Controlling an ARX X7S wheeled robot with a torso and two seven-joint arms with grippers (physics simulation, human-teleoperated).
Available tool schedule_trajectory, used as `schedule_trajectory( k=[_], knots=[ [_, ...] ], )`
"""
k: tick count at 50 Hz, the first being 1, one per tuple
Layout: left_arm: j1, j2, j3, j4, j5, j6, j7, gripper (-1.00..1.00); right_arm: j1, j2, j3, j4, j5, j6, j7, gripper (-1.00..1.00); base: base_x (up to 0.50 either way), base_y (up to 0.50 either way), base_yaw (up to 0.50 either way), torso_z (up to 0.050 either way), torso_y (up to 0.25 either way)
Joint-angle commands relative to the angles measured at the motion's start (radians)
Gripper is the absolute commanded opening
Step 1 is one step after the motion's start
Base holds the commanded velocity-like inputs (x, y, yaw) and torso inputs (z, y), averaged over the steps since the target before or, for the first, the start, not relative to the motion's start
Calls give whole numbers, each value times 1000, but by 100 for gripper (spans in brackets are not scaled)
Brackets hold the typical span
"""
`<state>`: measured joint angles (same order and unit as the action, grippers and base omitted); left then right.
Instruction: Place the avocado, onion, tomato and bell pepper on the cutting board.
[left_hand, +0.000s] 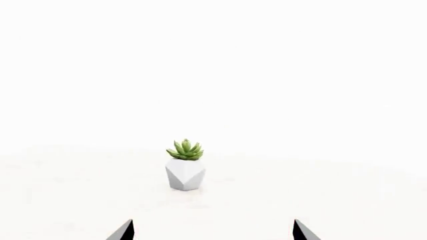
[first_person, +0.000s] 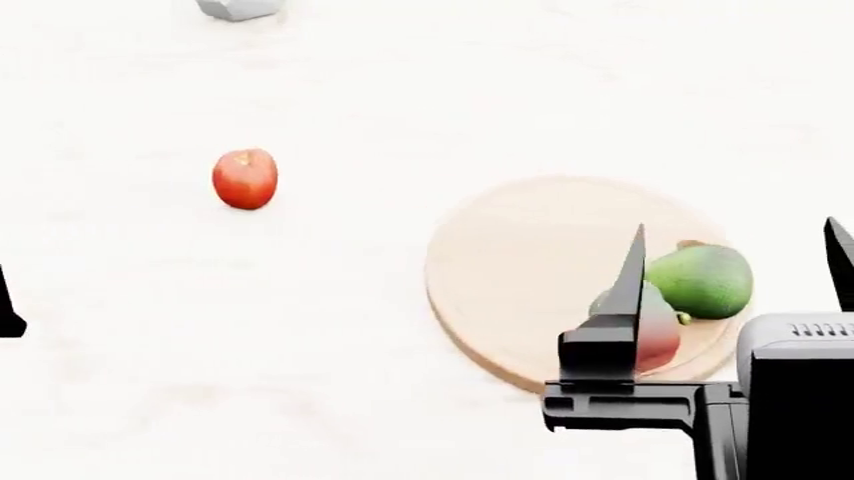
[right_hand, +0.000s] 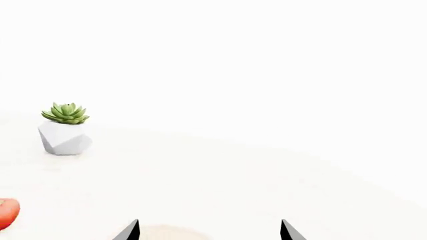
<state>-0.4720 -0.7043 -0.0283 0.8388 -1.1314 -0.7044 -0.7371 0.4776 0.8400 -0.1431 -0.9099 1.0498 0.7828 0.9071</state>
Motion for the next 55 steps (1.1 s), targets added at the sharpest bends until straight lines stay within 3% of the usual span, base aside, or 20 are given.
schedule_trajectory(
  k=[1,29,36,49,55],
  knots=[
    [40,-29,-46,18,-13,14,-22,100,49,1,-29,-4,17,33,2,100,8,500,0,0,0],
    [72,-32,-50,8,1,32,-8,100,77,-7,-45,2,56,51,25,100,5,500,0,0,0],
    [72,-33,-48,6,6,34,-7,100,108,1,-33,-3,81,46,15,100,72,0,0,0,0],
    [55,-33,-35,6,10,30,-12,100,172,-5,-67,17,83,75,-7,100,500,1,0,0,1],
    [52,-33,-32,12,1,27,-21,100,268,-38,-63,100,280,82,-66,100,122,0,0,0,5]
  ],
)
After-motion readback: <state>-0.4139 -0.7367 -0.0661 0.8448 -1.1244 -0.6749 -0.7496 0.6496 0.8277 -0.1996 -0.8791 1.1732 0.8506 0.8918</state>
